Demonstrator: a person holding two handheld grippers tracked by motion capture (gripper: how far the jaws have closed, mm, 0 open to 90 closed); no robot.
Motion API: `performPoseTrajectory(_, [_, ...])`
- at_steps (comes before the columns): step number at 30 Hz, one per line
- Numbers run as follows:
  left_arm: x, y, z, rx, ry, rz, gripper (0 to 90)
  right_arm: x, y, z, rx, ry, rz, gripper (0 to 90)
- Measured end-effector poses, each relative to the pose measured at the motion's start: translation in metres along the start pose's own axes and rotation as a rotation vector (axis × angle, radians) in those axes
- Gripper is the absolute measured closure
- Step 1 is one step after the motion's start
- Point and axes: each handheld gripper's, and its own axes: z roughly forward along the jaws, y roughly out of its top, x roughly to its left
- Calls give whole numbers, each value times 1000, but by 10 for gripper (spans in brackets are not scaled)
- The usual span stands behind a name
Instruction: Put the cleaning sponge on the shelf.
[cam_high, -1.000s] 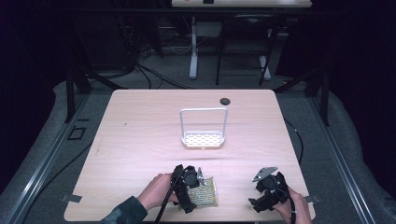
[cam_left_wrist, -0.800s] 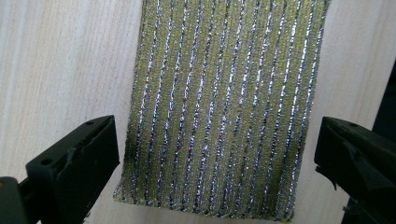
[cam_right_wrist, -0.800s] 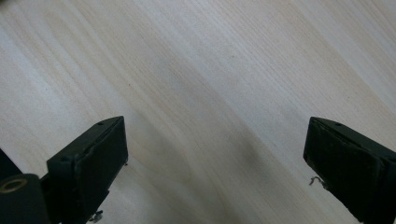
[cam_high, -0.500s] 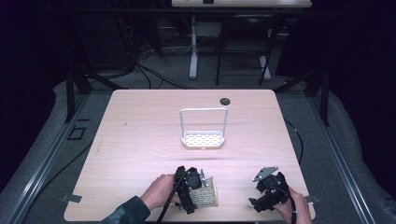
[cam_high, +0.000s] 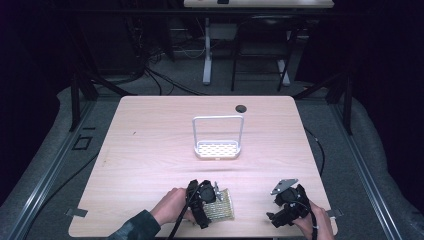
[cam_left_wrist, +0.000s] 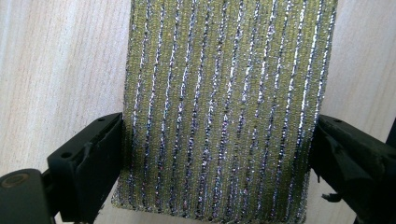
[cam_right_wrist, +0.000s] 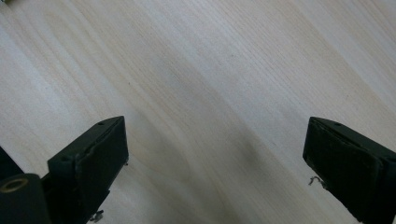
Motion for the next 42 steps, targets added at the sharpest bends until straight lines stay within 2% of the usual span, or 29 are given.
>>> performPoseTrajectory(17, [-4,-1,-6,-49,21,-1,198,-1,-1,0,-4,3,2,63])
performPoseTrajectory(20, [-3,-3,-9,-78,27,-19,222,-1,-1,-1,-5,5,3,63])
performPoseTrajectory(29, [1,-6,-14,-113,48,-58,262,-1,-1,0,-10,3,6,63])
performPoseTrajectory(42, [12,-10,-24,-173,79,-126,372,-1,-1,-1,1,8,9,64])
